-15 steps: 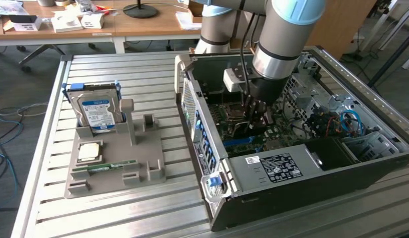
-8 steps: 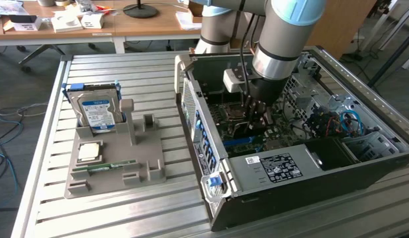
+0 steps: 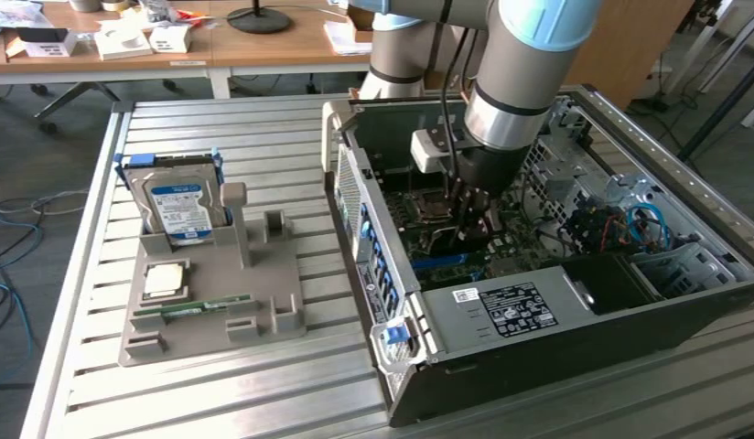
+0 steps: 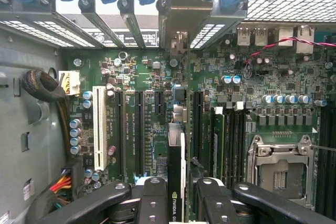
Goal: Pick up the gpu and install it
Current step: 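Insert the gpu into the slot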
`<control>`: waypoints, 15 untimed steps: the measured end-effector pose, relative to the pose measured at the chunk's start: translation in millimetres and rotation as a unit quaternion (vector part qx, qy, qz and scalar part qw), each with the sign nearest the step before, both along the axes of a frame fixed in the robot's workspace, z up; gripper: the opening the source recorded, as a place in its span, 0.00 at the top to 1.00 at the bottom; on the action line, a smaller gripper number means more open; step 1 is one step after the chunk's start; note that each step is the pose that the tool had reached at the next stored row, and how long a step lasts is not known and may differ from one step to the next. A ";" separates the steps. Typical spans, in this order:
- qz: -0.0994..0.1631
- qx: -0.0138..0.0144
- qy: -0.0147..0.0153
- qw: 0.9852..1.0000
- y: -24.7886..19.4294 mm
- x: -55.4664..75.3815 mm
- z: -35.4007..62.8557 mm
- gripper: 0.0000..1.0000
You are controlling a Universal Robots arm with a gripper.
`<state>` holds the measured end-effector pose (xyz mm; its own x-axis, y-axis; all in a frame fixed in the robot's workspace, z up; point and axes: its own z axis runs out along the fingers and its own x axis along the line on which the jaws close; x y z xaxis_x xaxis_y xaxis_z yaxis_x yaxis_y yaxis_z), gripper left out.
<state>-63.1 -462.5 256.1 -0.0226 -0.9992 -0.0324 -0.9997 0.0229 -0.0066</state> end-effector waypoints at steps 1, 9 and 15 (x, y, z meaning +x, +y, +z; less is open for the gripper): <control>0.000 0.000 0.000 1.000 0.0 0.0 -0.1 0.74; -0.002 0.000 0.000 1.000 0.0 0.0 -0.5 0.74; -0.002 0.000 0.000 1.000 -1.0 0.0 -0.5 0.74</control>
<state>-63.1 -463.5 255.6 -0.0275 -0.9991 -0.0319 -0.9996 0.0277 -0.0067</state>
